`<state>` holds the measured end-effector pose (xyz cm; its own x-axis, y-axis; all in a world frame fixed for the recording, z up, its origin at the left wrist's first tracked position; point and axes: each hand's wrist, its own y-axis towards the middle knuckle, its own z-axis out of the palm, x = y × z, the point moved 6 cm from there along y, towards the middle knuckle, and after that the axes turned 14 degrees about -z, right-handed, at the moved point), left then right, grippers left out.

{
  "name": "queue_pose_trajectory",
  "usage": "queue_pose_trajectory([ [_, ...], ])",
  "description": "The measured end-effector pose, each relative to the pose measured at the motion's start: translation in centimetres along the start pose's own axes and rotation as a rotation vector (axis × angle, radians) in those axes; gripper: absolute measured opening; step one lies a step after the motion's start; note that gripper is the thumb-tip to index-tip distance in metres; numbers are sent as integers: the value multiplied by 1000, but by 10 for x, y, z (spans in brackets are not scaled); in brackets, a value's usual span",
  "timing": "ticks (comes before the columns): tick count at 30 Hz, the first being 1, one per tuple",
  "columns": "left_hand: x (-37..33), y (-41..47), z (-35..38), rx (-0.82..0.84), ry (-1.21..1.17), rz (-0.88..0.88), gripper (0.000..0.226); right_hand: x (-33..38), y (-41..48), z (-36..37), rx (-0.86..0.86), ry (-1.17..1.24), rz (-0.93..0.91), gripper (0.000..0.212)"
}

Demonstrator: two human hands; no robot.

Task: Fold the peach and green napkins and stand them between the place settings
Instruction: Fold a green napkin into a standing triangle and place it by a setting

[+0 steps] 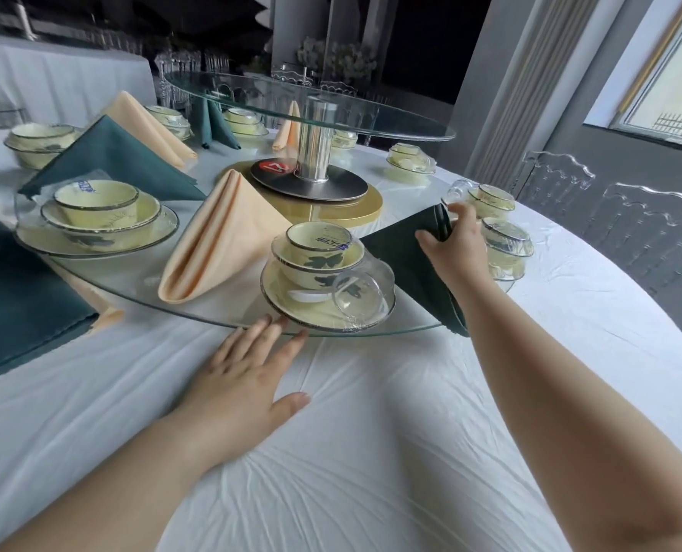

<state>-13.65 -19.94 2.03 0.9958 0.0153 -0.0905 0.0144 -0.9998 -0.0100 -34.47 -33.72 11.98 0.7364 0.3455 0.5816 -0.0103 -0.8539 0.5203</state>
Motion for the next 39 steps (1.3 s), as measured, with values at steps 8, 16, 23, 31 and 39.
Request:
queue_pose_trajectory([
  [8,-4,0,-1,-7,-20,-17,106,-37,-58,0,75,-177,73,38],
  [16,-1,1,1,-4,-39,-18,103,-47,-45,19,-75,-250,229,40],
  [23,0,1,-1,-11,-120,-14,103,-48,-35,29,-54,-249,195,46],
  [31,0,0,0,-13,-98,-17,100,-47,-38,28,-56,-187,174,69],
  [39,-1,-3,0,-37,-89,-50,105,-4,-114,-2,66,-152,-105,66],
])
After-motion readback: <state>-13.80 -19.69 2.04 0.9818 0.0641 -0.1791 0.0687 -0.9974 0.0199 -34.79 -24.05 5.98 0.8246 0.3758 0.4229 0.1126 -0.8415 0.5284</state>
